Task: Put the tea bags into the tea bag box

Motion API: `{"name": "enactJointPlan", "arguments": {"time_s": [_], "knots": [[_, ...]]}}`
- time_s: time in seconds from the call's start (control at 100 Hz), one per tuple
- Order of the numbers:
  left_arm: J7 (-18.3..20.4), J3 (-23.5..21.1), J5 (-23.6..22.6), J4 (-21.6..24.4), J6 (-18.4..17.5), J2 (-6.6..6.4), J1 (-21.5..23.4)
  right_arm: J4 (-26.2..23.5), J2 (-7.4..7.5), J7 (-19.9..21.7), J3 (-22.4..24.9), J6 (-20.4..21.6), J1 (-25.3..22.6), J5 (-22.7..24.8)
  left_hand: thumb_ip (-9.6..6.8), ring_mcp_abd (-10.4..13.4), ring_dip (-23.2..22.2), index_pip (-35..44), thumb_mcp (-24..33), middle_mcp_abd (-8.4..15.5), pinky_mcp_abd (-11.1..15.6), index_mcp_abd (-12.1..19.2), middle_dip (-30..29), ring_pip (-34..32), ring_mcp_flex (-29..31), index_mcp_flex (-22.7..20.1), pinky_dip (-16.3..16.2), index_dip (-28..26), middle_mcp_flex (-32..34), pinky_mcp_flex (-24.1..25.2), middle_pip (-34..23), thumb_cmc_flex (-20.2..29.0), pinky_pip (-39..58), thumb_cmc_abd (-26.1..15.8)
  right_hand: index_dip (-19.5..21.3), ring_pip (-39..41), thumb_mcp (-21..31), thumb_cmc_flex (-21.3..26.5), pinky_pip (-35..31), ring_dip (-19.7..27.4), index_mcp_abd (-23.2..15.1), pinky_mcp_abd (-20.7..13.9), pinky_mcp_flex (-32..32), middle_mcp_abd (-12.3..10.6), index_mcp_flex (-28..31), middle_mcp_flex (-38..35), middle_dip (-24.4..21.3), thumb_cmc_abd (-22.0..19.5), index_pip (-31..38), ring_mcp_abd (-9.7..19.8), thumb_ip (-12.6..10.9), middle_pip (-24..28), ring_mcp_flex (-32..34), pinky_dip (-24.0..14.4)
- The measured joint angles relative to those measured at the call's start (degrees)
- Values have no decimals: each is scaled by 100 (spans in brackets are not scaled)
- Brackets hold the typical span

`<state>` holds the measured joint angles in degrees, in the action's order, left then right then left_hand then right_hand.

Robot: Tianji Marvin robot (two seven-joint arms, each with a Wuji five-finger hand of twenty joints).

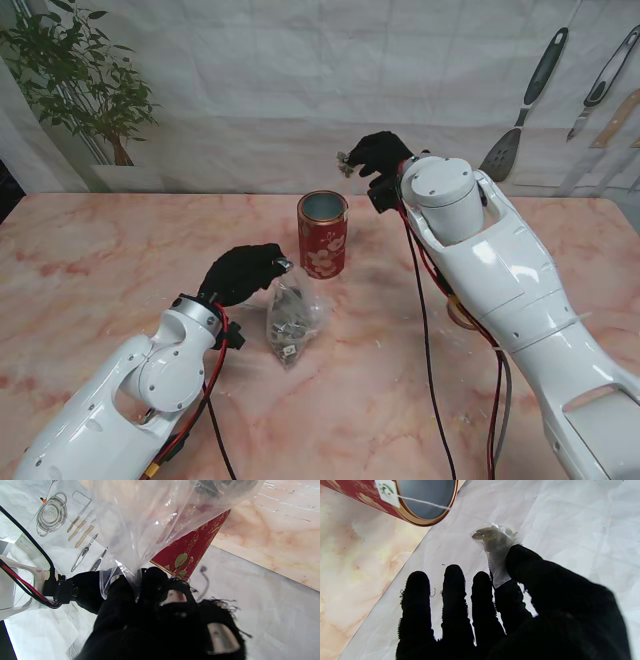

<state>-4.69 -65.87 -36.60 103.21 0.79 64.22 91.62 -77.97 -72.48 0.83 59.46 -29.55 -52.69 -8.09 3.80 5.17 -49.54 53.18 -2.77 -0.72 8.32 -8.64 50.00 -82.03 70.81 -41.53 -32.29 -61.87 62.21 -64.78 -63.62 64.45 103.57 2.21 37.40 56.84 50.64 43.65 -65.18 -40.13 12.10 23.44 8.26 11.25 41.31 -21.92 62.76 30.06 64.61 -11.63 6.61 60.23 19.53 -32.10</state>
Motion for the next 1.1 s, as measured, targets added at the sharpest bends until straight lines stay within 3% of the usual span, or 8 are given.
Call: {"name": "enactJointPlan", "arguments": {"time_s": [0.23, 0.6, 0.83, 1.1], "knots": [[46, -41, 62, -82, -34, -2, -21, 409, -172, -218, -121, 22, 321, -236, 0, 0, 0, 0, 0, 0, 0, 0, 0, 0, 0, 0, 0, 0, 0, 0, 0, 0, 0, 0, 9, 0, -1, 61, 10, -8, 31, -1, -5, 33, 0, -60, 13, 0, -40, -6, 0, 0, 0, -4], [34, -122, 132, -128, -64, -3, -2, 769, -331, -350, -331, 78, 647, -329, 0, 0, 0, 0, 0, 0, 0, 0, 0, 0, 0, 0, 0, 0, 0, 0, 0, 0, 0, 0, 43, 1, -3, 61, 17, -9, 32, -1, -12, 38, 0, -73, 22, 0, -46, -7, 0, -3, 0, -10], [9, -159, 128, -121, -78, -2, 16, 959, -316, 100, -453, 60, 649, -291, 0, 0, 0, 0, 0, 0, 0, 0, 0, 0, 0, 0, 0, 0, 0, 0, 0, 0, 0, 0, 50, 1, -3, 61, 19, -11, 32, -2, -14, 38, 0, -73, 81, 0, -48, -7, 1, -3, 0, -16], [-22, -144, 80, -74, -71, -2, 10, 1176, -166, 747, -609, -46, 629, -135, 0, 0, 0, 0, 0, 0, 0, 0, 0, 0, 0, 0, 0, 0, 0, 0, 0, 0, 0, 0, 50, 2, -4, 61, 21, -67, 32, -9, -15, 36, 0, -82, 86, 0, -49, -7, 1, -4, 0, -67]]}}
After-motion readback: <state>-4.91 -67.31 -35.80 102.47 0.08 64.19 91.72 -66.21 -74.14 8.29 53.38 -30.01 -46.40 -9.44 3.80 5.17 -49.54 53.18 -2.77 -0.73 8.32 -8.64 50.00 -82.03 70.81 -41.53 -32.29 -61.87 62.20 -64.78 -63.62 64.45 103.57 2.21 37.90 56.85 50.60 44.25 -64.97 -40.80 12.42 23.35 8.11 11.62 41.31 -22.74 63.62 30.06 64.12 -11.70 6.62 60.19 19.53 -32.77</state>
